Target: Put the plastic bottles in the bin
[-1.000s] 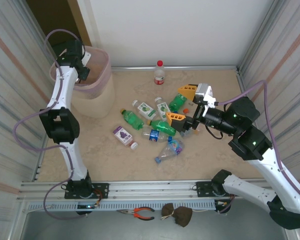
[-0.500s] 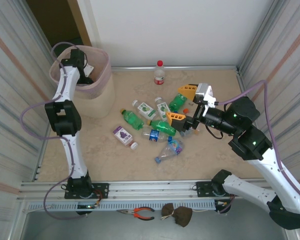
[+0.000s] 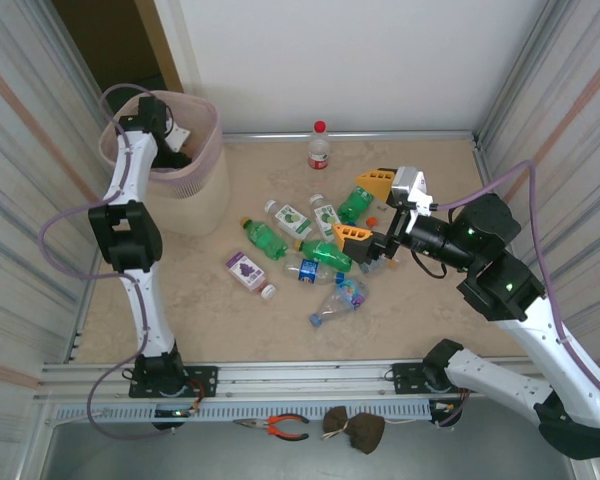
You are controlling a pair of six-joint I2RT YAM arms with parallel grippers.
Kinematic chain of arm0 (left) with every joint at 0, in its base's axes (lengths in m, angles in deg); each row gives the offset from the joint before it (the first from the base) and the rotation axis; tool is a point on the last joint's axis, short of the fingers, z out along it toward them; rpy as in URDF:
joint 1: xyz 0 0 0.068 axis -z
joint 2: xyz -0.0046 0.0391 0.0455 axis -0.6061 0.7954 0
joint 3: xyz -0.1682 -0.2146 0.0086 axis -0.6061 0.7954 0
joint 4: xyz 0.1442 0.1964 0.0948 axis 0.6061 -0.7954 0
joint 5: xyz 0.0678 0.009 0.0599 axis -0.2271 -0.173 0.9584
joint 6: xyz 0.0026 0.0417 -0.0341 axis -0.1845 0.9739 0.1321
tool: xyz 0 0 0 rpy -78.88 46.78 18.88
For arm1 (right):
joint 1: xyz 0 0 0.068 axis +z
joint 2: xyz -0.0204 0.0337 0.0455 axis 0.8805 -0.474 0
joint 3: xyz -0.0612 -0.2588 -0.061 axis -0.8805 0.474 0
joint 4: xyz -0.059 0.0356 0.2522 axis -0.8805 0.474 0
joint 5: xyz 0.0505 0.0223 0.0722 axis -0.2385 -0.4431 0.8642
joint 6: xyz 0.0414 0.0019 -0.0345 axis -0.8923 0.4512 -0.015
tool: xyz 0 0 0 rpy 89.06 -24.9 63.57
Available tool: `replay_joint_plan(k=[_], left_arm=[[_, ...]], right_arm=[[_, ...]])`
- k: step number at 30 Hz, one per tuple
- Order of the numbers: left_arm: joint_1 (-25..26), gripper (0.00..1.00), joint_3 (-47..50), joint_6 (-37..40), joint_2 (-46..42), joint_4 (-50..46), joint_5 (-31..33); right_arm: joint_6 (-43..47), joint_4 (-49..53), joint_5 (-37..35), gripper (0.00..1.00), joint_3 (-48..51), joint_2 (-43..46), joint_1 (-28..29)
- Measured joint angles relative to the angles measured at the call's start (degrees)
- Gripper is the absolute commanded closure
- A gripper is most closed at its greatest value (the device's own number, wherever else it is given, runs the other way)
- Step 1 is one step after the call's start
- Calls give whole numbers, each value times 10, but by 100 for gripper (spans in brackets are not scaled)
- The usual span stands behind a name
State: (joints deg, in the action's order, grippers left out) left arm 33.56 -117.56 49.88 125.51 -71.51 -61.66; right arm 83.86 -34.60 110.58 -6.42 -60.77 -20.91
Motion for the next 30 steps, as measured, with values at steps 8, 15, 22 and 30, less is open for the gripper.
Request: replay_joint_plan(k=[8, 15, 22, 30], left_arm=[[0, 21, -10, -14, -37, 0, -24], [0, 20, -23, -28, -99, 0, -44], [0, 21, -23, -51, -150, 2, -91], [0, 22, 18, -94, -221, 26, -180]], right_arm=[[0, 2, -15, 6, 0, 15, 0], [0, 13, -37, 6, 0, 21, 0], [-2, 43, -68, 6, 0, 20, 0], [-20, 82, -121, 7, 0, 9, -2]])
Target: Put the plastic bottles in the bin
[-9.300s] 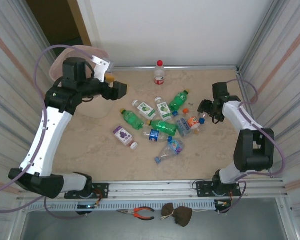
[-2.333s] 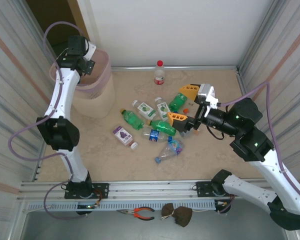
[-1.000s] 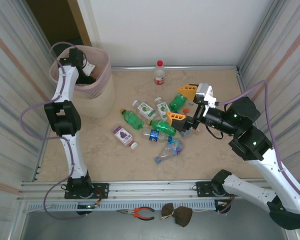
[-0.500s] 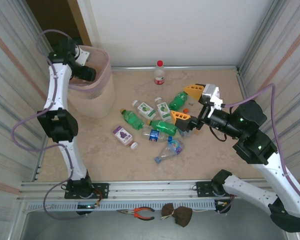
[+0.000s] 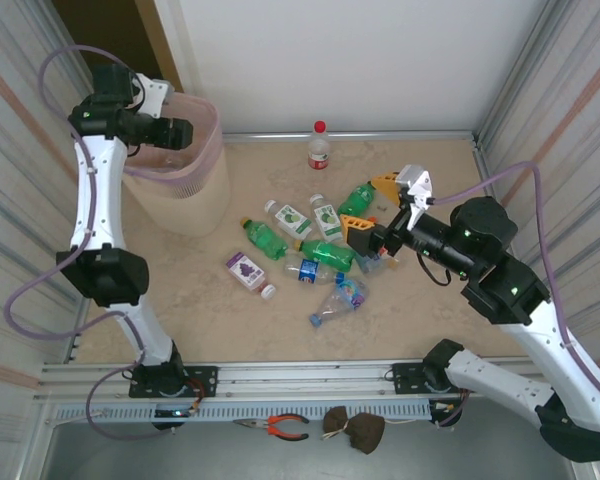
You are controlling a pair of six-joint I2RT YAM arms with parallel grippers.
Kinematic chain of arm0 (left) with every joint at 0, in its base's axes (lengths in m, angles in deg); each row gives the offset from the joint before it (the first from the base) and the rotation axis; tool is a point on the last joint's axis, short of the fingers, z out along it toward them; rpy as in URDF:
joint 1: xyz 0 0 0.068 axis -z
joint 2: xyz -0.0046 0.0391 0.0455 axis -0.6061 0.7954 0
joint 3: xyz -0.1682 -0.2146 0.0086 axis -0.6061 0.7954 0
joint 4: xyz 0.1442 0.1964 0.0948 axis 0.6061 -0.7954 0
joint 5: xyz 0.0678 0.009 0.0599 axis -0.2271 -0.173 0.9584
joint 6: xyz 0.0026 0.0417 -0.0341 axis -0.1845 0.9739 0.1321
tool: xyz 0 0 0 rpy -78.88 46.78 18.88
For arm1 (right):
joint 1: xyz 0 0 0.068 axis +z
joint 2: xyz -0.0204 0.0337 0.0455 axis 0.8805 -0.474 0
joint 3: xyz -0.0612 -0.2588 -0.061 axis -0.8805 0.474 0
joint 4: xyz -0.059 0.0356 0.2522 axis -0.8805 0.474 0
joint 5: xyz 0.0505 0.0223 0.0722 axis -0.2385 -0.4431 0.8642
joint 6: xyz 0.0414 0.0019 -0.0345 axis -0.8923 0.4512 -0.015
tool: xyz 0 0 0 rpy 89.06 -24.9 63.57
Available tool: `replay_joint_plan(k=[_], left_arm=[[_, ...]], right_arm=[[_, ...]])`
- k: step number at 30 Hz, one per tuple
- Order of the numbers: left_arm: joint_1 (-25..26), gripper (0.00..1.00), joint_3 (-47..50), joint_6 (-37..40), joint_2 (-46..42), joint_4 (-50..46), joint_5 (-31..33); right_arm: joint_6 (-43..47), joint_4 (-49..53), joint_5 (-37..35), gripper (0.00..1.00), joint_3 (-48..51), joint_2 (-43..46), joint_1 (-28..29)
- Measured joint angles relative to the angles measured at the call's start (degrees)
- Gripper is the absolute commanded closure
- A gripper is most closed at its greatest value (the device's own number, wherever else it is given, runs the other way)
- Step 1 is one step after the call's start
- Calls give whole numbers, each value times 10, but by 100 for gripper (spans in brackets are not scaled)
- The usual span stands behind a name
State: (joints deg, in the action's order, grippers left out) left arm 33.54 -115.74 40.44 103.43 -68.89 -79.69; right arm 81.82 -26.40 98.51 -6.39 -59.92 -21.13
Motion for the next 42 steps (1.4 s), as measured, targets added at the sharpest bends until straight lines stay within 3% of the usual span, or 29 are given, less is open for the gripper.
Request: replay_joint_plan(k=[9, 19, 32, 42], left_arm=[[0, 22, 104, -67, -95, 79, -125], [6, 22, 255, -152, -220, 205, -238], [118, 21, 338, -172, -296, 248, -240], [186, 21, 386, -180, -297, 254, -206]], right_arm=[[-47, 57, -62, 7, 0, -25, -24], [-118, 121, -74, 9, 42, -31, -125], [-103, 183, -34, 14, 119, -96, -248], [-71, 182, 19, 17, 146, -228, -333]])
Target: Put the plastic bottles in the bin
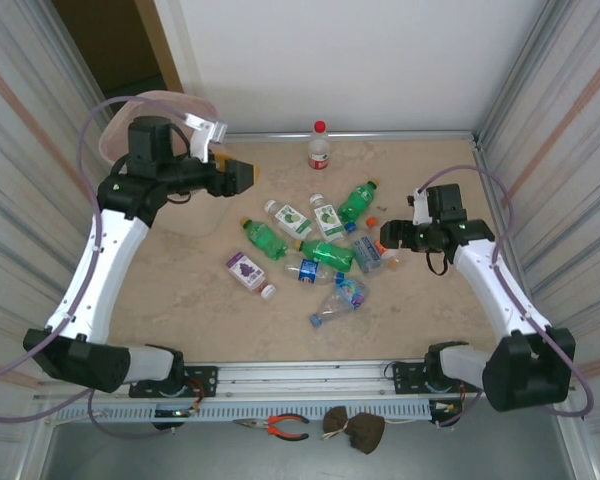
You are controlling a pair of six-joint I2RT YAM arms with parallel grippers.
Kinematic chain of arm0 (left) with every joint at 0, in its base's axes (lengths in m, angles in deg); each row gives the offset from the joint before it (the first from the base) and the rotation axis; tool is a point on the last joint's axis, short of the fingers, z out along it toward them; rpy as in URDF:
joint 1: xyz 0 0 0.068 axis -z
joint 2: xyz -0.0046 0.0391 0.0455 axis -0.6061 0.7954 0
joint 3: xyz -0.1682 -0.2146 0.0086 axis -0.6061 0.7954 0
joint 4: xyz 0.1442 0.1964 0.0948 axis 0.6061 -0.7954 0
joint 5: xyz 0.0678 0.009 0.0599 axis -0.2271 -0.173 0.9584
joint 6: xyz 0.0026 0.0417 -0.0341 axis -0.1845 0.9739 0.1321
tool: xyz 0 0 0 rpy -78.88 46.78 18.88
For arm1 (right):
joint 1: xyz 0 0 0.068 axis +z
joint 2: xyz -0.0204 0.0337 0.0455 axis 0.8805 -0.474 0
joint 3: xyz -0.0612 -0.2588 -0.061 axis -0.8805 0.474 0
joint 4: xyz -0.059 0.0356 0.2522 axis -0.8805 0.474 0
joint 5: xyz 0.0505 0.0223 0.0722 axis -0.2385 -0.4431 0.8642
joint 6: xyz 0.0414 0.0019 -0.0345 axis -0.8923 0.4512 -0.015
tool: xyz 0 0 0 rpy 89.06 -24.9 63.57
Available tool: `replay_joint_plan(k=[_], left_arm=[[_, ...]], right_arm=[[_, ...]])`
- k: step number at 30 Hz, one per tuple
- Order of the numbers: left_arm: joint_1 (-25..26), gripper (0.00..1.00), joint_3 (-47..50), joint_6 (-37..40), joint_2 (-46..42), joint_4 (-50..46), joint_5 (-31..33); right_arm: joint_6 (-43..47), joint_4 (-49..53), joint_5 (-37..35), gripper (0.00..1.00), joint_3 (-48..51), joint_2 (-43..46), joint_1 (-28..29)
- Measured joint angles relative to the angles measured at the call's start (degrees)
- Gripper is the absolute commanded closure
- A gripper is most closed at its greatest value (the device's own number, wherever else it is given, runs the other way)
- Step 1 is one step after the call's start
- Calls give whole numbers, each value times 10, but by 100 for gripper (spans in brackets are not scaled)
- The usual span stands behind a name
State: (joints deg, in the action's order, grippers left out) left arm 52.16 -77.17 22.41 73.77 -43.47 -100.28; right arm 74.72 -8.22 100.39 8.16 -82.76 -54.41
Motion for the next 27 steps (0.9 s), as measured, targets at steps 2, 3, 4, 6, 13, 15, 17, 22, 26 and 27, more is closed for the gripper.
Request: replay_joint_plan(k=[2, 3, 4, 6, 13, 15, 17, 22, 26, 27], left_arm=[[7, 21, 8, -4, 0, 8, 2], [9, 22, 12, -5, 0, 10, 3], [10, 22, 14, -7, 0, 11, 4], [10, 21, 17, -8, 0, 12, 5], [11, 21, 22, -15, -3, 25, 7], [13, 21, 24, -16, -5, 25, 9], [14, 21, 27, -17, -7, 25, 9], [14, 21, 28, -21, -8, 25, 9], [14, 22, 27, -21, -8, 26, 10], [14, 21, 28, -21, -8, 26, 10]], right_arm=[[2, -5, 2, 17, 0, -26, -7], [3, -9, 2, 17, 0, -42, -10], [4, -11, 2, 17, 0, -58, -12], [6, -14, 2, 17, 0, -87, -14], [6, -26, -3, 18, 0, -165, -14], [6, -27, -7, 18, -2, -180, -14], [6, -30, -9, 18, -5, -192, -14], [4, -43, -20, 19, -11, -213, -14], [-1, -54, -31, 19, -14, -226, -14], [-1, -56, -33, 19, -14, -228, -14]])
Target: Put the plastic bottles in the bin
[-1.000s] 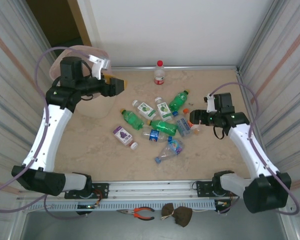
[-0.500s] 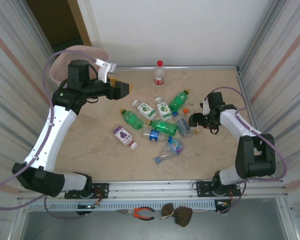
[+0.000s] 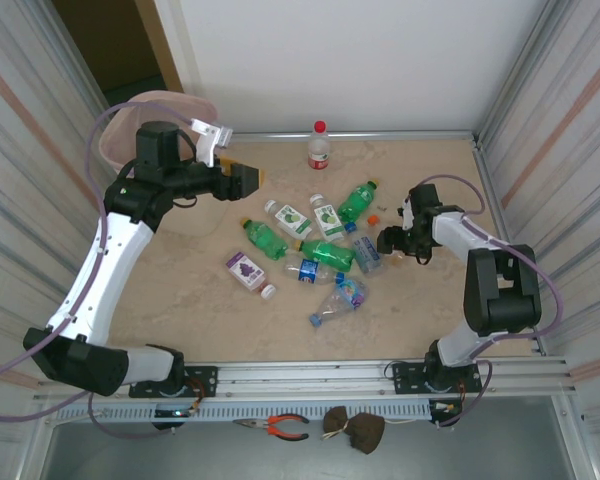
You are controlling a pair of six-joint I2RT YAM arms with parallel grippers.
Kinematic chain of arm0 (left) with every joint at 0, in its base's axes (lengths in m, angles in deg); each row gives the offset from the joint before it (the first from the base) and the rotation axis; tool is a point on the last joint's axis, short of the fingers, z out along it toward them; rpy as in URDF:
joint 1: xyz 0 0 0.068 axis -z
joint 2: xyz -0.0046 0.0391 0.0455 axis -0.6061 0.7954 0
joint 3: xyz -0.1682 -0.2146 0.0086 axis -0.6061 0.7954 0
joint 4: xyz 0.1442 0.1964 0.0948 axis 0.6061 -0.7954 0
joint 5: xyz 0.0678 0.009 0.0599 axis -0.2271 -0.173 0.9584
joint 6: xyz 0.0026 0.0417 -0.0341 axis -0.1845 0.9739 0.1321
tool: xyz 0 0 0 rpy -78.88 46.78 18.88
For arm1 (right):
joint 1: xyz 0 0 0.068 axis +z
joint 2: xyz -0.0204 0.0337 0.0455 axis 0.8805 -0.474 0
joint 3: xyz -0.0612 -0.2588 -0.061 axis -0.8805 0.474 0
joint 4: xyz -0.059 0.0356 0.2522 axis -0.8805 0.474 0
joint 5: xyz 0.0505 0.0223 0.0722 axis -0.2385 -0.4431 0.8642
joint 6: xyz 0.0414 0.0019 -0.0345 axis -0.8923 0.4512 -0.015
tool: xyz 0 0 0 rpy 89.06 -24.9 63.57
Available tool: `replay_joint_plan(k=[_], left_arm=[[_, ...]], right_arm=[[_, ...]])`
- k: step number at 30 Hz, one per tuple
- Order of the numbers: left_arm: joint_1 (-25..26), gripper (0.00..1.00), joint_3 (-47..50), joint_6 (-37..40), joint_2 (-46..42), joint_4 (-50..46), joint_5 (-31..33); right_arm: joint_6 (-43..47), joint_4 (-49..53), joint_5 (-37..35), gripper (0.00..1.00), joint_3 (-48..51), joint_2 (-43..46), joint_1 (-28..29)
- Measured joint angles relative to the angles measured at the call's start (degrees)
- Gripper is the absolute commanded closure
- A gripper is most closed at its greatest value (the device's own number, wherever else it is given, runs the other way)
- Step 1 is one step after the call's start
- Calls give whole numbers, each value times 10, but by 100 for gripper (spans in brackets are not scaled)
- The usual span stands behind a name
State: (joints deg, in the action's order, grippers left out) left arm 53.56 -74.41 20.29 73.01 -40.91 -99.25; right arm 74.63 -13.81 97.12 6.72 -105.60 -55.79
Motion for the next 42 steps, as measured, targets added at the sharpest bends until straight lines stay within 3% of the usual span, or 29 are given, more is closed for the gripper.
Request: replay_joint_plan(k=[5, 21, 27, 42], left_arm=[[0, 22, 0, 0, 0, 0, 0], [0, 21, 0, 0, 0, 0, 0], [0, 21, 0, 0, 0, 1, 0], [1, 21, 8, -18, 0, 48, -16]], right_arm=[[-5, -10, -6, 20, 0, -13, 0], [-31, -20, -16, 38, -11, -43, 0], [-33, -20, -18, 38, -11, -39, 0], [-34, -4, -12, 38, -20, 131, 25]])
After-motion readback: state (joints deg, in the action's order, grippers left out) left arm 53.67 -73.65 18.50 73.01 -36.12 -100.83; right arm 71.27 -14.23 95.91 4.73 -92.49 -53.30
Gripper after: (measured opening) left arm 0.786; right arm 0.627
